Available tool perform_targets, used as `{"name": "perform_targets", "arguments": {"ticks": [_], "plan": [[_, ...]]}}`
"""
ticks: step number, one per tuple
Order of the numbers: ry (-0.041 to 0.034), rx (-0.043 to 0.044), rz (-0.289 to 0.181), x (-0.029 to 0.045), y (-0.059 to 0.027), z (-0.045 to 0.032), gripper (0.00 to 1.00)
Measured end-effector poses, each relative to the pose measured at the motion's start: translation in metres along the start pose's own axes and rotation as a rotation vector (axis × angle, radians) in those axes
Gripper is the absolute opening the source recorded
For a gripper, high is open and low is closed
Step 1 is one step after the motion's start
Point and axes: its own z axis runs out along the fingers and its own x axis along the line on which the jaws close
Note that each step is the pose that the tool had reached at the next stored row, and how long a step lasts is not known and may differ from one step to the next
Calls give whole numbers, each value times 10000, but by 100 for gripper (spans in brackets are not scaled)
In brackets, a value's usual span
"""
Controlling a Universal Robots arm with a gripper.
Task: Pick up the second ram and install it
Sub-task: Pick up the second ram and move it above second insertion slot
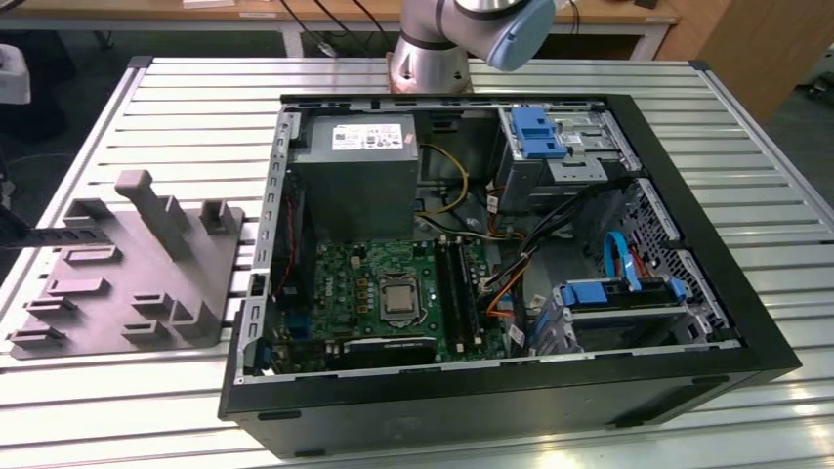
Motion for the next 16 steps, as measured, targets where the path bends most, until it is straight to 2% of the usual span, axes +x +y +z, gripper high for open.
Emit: {"name": "perform_targets", "arguments": {"ticks": [9,16], "plan": [[0,24,-1,-15,-4,-285,13],[-1,26,-1,-24,-7,-445,13]]}}
